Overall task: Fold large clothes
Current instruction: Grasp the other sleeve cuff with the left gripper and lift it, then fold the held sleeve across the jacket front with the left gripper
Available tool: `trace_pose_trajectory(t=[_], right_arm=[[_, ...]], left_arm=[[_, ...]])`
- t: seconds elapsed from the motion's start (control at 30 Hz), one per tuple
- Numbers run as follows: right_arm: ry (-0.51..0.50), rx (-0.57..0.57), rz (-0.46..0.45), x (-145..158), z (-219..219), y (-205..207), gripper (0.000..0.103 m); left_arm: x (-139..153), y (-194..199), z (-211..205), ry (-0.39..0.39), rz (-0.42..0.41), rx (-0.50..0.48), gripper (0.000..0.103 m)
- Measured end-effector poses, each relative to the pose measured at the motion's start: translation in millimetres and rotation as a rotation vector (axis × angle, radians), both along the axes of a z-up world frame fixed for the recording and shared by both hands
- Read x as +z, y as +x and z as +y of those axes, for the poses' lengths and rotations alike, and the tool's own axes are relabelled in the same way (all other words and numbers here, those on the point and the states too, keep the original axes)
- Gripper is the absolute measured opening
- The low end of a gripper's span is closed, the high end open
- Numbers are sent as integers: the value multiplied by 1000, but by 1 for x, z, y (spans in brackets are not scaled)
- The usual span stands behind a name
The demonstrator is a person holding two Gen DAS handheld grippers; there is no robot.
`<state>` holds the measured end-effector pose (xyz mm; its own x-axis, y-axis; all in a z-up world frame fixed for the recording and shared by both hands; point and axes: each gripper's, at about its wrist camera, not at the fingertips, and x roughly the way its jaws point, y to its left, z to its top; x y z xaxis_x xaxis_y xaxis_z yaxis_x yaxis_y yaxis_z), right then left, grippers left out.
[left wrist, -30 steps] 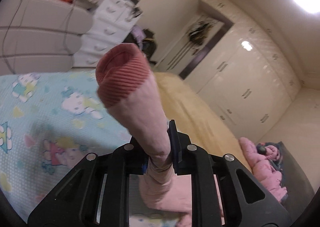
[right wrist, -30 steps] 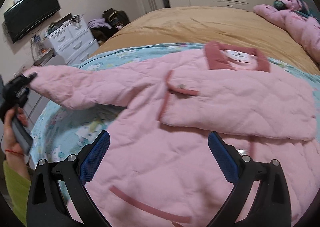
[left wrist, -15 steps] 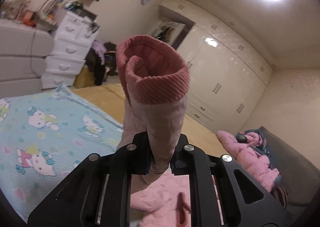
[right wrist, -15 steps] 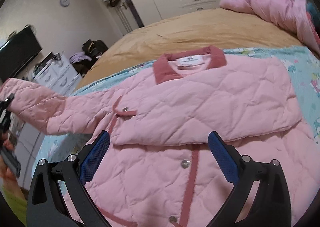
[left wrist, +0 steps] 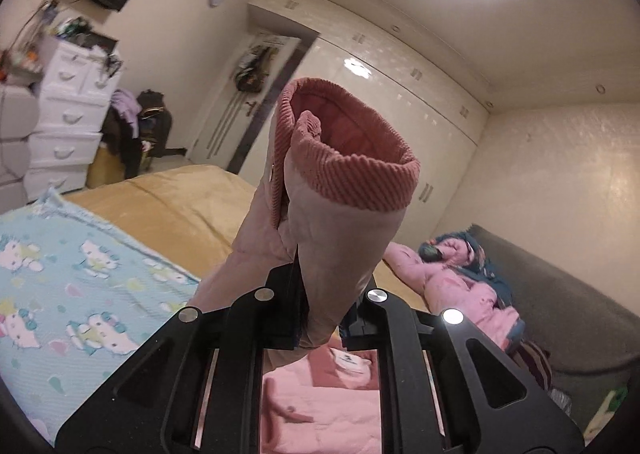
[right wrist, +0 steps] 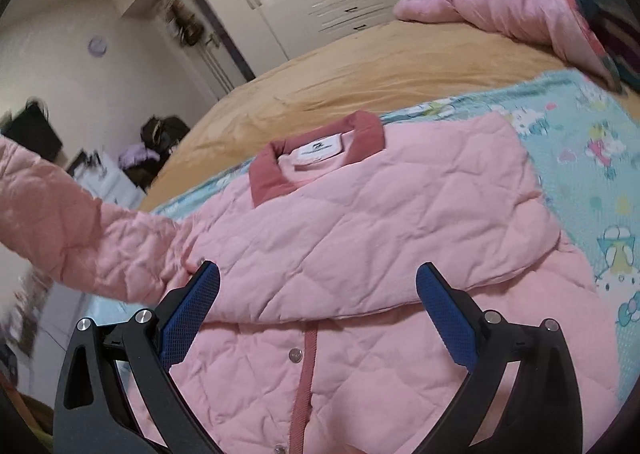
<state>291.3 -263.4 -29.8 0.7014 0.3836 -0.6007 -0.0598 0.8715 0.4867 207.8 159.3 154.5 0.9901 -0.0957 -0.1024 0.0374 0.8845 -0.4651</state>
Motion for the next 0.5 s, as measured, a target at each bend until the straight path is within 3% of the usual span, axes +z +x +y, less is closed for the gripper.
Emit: trace_pose_trajectory(t=[0.13,0.5], right_arm=[[94,3,4,2,-15,-3,98],[175,-44,-20,16,-50,-12,98]], left_arm=[[9,14,-32,41,21,-55,6],[-3,41,-109,147,75,-174,6]])
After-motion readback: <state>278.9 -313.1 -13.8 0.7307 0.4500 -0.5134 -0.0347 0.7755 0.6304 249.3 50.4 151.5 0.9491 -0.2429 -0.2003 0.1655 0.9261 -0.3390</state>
